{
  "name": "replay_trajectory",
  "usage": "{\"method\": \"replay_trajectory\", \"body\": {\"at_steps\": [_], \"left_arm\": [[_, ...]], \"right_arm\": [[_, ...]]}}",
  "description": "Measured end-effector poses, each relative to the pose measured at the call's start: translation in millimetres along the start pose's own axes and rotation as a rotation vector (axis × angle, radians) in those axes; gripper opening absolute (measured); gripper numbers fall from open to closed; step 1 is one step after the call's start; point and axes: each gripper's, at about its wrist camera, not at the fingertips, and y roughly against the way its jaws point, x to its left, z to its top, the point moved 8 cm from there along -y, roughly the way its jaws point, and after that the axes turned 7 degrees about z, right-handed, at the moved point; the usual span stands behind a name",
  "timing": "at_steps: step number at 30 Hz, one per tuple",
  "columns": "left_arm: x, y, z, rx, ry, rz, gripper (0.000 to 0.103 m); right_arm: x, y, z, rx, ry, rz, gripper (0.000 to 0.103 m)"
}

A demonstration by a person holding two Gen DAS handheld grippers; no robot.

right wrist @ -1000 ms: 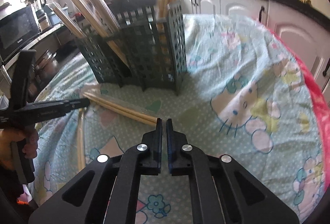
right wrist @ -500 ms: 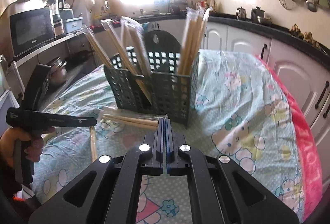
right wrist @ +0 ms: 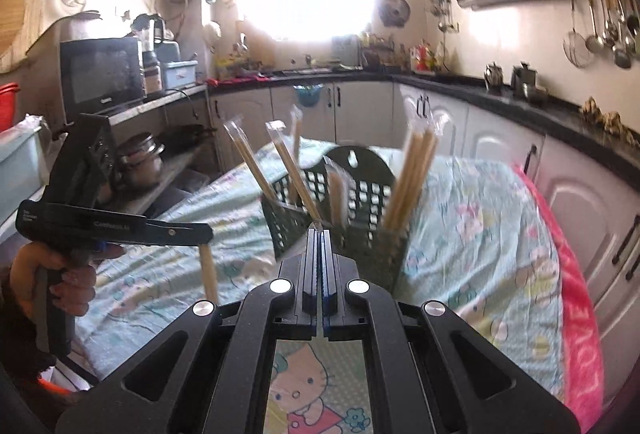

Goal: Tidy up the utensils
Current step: 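Lift both held chopsticks upright and carry them over the caddy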

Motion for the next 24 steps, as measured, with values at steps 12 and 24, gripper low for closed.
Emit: {"method": "replay_trajectory", "body": {"at_steps": [12,24], "left_arm": [[-52,22,33,-0.060,-0.112,-0.059,0.003],[-98,55,69,-0.148,-0.207,-0.096,0.003]], "right_arm": [[16,16,37,-0.002,0.049,0.018,0.001],[13,48,76,-0.063,0.081,-0.020,0.001]]}}
